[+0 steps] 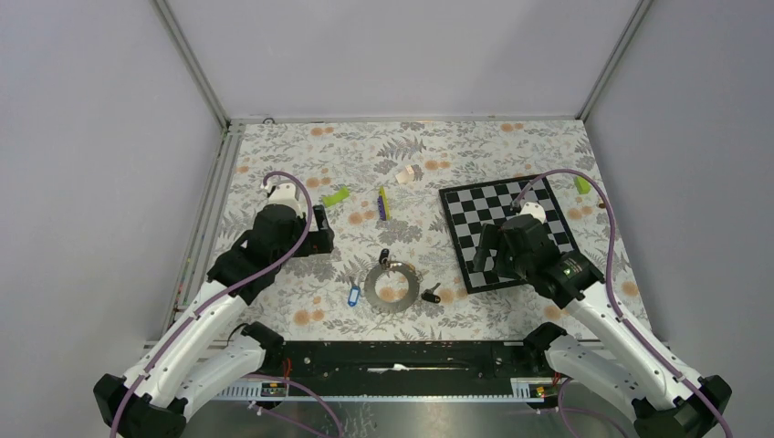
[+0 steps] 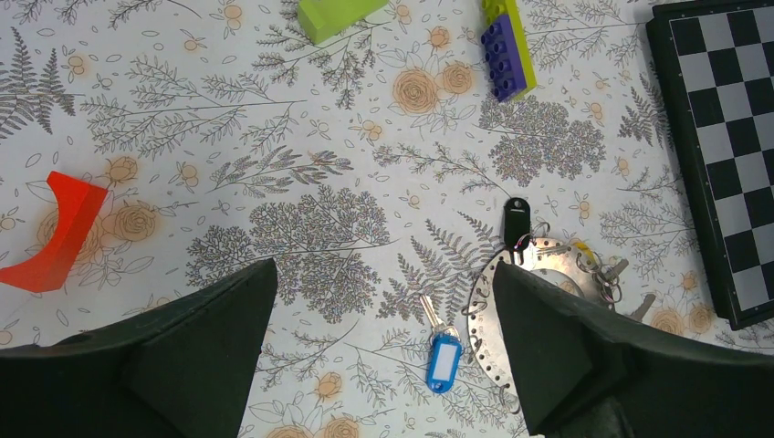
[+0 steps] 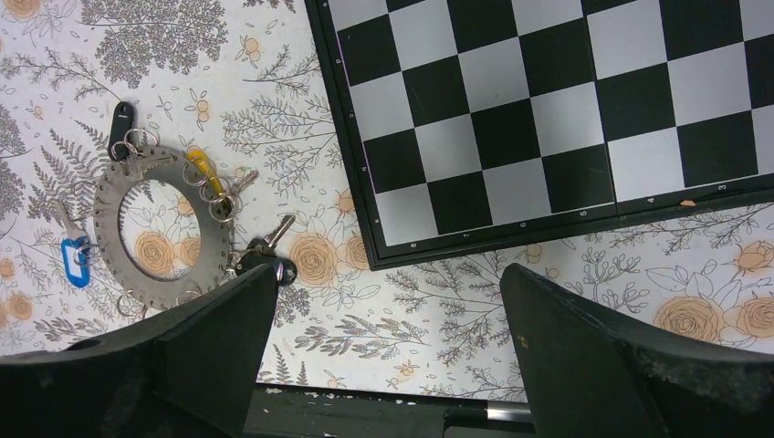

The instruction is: Remove the keys from the keyring

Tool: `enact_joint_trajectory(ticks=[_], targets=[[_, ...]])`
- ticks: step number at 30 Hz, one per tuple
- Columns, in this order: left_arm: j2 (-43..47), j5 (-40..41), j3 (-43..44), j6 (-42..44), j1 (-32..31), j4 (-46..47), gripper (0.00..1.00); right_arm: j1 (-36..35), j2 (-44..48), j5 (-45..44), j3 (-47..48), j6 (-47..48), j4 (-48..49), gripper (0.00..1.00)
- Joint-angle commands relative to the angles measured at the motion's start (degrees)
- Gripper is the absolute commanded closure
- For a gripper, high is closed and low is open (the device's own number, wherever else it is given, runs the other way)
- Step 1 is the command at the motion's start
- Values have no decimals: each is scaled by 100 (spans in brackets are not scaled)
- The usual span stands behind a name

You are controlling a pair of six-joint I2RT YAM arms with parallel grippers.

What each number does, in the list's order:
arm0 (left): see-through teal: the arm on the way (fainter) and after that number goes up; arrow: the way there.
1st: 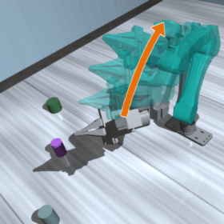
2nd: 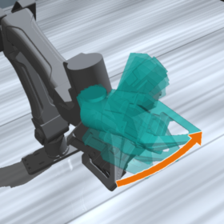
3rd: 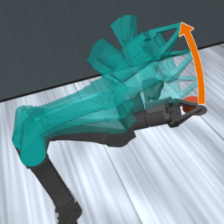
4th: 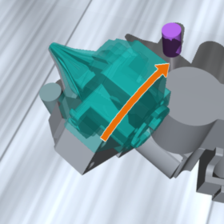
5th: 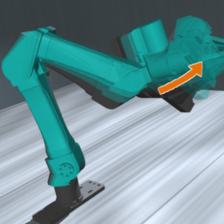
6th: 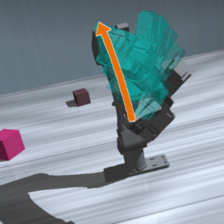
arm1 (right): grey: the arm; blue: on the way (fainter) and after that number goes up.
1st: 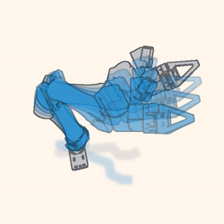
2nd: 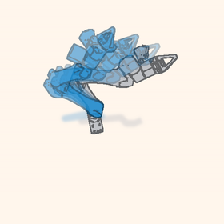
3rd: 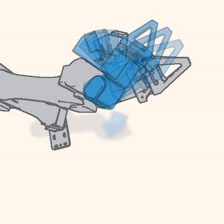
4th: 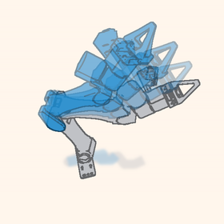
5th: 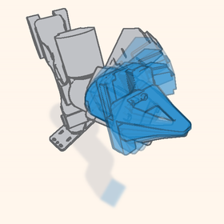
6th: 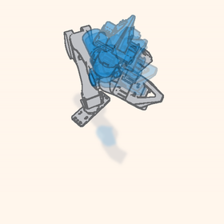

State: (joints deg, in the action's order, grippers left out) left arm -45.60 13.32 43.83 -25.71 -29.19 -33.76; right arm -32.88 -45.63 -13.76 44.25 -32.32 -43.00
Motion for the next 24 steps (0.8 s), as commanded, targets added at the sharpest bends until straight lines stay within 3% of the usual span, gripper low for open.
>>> enact_joint_trajectory(ticks=[1, 14, 19, 24], targets=[[80, 62, 80, 12, -25, 245, 1, -7, 53, 49, -17, 68, 82, 0], [257, 594, 49, -92, -25, 125, 1, -8, -227, 116, 84, 91, -22, 0], [236, 12, 10, -19, -25, 315, 1, -11, -429, -114, 163, -149, -181, 0], [153, -5, 40, -383, -25, 172, 1, -6, -513, -153, 259, -377, -262, 0]])
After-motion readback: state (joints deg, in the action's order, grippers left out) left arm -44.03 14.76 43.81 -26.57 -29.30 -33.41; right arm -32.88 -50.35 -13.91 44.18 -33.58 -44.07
